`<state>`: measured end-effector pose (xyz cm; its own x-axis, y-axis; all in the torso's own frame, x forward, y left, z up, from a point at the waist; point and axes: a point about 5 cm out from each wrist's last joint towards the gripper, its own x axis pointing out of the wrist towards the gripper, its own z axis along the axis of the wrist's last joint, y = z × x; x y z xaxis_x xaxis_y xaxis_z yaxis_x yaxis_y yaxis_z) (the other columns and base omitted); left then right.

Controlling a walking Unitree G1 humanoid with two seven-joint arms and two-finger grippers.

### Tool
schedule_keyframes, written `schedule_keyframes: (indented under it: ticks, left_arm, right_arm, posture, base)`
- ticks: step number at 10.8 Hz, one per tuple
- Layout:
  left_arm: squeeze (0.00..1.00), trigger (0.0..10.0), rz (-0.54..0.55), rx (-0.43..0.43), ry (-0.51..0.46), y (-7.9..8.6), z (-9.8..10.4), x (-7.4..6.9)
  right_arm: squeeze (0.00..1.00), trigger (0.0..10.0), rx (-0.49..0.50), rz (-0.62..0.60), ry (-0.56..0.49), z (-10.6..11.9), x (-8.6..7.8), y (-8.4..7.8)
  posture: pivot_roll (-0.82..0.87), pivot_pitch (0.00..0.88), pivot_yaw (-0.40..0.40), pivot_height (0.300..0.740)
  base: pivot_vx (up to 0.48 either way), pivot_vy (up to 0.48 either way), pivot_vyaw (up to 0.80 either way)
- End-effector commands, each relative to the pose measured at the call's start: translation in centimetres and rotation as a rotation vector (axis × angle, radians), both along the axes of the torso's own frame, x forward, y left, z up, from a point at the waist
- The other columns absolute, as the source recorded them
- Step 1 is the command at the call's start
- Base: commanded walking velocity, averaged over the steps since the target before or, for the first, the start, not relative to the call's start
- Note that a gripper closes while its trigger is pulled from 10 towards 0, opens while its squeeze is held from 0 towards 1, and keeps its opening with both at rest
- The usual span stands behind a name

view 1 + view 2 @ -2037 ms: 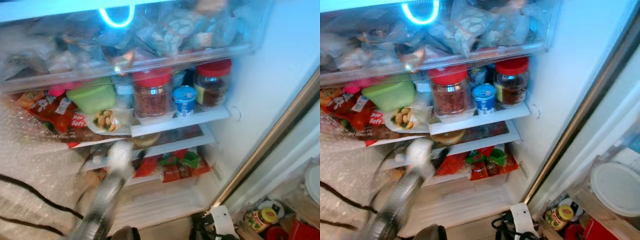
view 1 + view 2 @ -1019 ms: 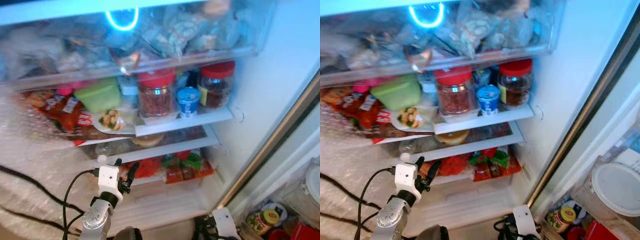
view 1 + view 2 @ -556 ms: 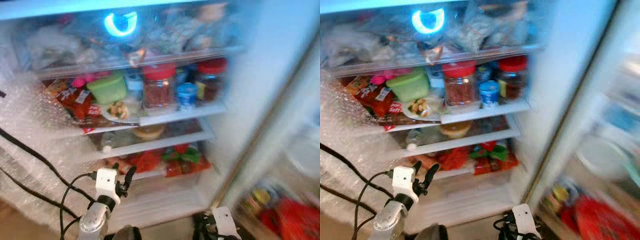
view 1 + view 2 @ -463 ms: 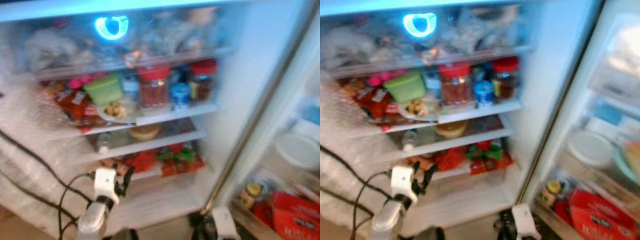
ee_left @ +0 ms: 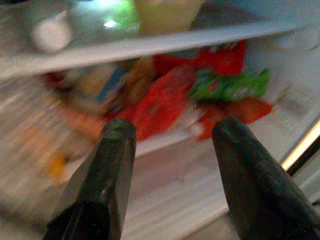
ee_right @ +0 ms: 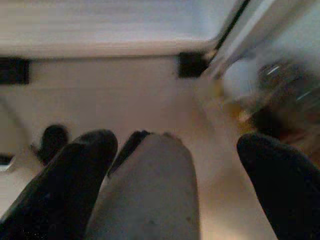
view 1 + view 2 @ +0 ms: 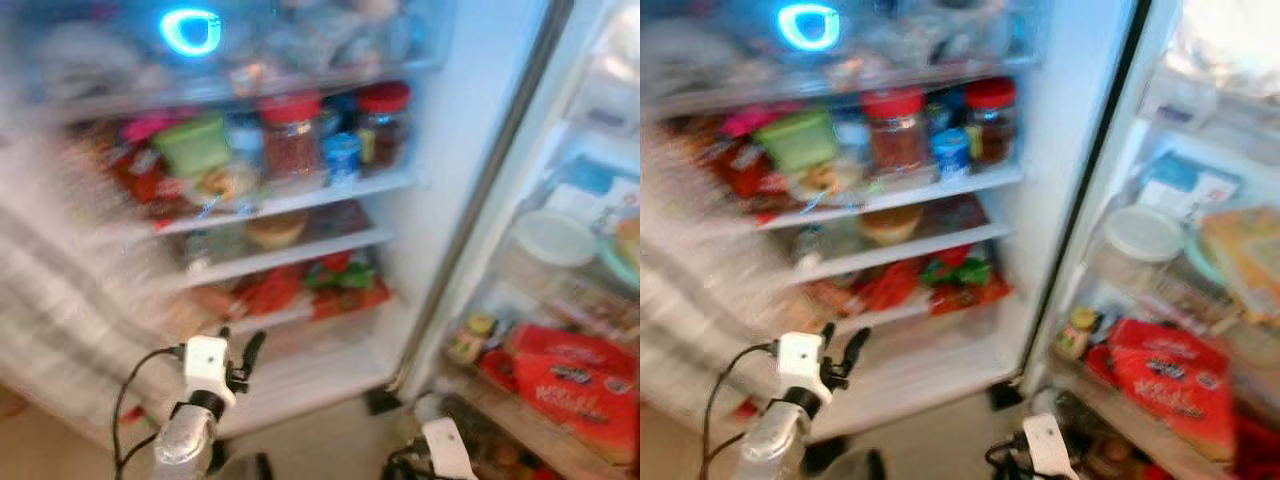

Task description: Restocking fridge

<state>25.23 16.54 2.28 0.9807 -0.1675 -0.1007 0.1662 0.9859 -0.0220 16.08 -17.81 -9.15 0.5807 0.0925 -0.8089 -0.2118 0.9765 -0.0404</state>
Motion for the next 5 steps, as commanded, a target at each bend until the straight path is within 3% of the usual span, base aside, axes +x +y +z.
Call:
schedule_keyframes:
  ticks: [1, 3, 4, 5]
  left_arm:
    - [0.00, 10.0, 0.010, -0.007, 0.029, 0.1, -0.4, -0.3]
    - [0.00, 10.0, 0.071, -0.045, 0.112, 0.9, -1.5, -0.4]
    - [0.00, 10.0, 0.082, -0.008, 0.143, 1.3, -1.9, -0.3]
    - [0.00, 10.0, 0.117, 0.030, 0.253, 2.2, -3.3, -0.3]
  right_arm:
    - [0.00, 10.0, 0.012, 0.005, 0.103, -1.1, -2.4, 0.3]
    - [0.00, 10.0, 0.014, 0.003, 0.103, -1.1, -2.4, 0.3]
    - [0.00, 10.0, 0.014, 0.003, 0.104, -1.0, -2.3, 0.3]
    - [0.00, 10.0, 0.014, -0.001, 0.101, -1.0, -2.2, 0.3]
  posture:
    - [-0.13, 0.039, 0.064, 0.647]
    - [-0.13, 0.042, 0.064, 0.647]
    - [-0.13, 0.042, 0.062, 0.647]
    - [-0.12, 0.044, 0.062, 0.647]
  base:
    - [-0.326, 0.000, 0.00]
    - [-0.309, 0.000, 0.00]
    - [0.000, 0.000, 0.00]
    - [0.000, 0.000, 0.00]
